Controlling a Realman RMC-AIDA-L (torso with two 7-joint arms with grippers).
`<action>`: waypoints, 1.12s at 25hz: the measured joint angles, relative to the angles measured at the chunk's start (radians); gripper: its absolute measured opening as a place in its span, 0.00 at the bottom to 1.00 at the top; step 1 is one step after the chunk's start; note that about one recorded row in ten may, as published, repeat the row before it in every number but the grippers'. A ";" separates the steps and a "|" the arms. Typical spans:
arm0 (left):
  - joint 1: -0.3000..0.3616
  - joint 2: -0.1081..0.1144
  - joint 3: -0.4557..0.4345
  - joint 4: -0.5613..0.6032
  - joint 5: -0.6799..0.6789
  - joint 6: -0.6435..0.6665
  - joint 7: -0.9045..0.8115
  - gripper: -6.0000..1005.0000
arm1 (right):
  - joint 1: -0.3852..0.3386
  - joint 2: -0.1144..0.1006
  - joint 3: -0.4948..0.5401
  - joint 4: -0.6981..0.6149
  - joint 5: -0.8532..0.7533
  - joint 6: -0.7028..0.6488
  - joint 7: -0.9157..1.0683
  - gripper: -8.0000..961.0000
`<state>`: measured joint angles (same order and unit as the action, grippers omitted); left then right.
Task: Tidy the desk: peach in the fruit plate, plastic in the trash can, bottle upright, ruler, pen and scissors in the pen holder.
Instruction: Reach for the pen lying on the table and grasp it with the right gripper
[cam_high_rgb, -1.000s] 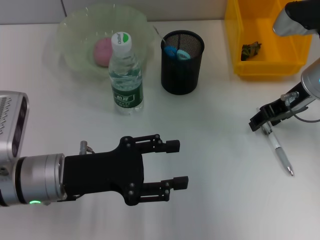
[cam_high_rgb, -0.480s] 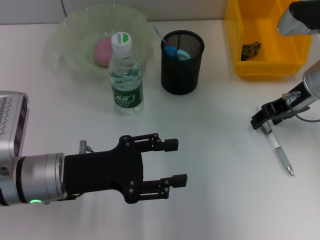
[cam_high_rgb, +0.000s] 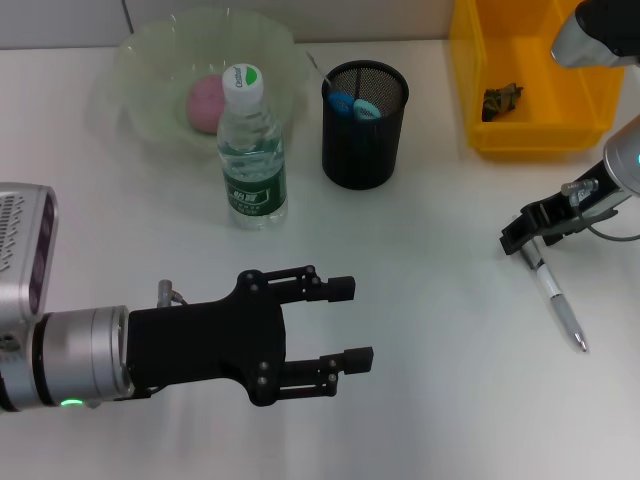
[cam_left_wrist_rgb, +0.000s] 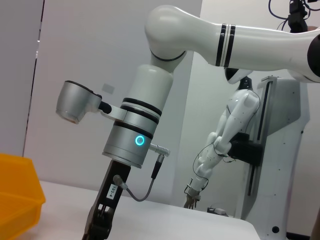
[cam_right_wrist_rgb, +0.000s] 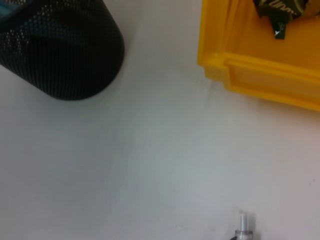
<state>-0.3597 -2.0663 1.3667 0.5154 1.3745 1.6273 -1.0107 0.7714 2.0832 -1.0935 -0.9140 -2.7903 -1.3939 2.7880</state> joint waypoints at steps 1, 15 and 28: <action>0.000 0.000 0.000 0.000 0.000 0.000 0.000 0.70 | 0.001 0.000 0.000 0.002 0.000 0.001 0.001 0.60; 0.002 0.002 0.000 -0.008 0.000 -0.003 0.012 0.70 | 0.005 0.000 -0.011 0.006 0.000 0.000 0.002 0.60; 0.001 0.001 0.000 -0.008 0.000 -0.002 0.012 0.70 | 0.006 -0.002 -0.014 0.006 -0.001 -0.005 0.002 0.58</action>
<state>-0.3591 -2.0655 1.3668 0.5077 1.3745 1.6250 -0.9985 0.7773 2.0815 -1.1080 -0.9081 -2.7917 -1.3989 2.7903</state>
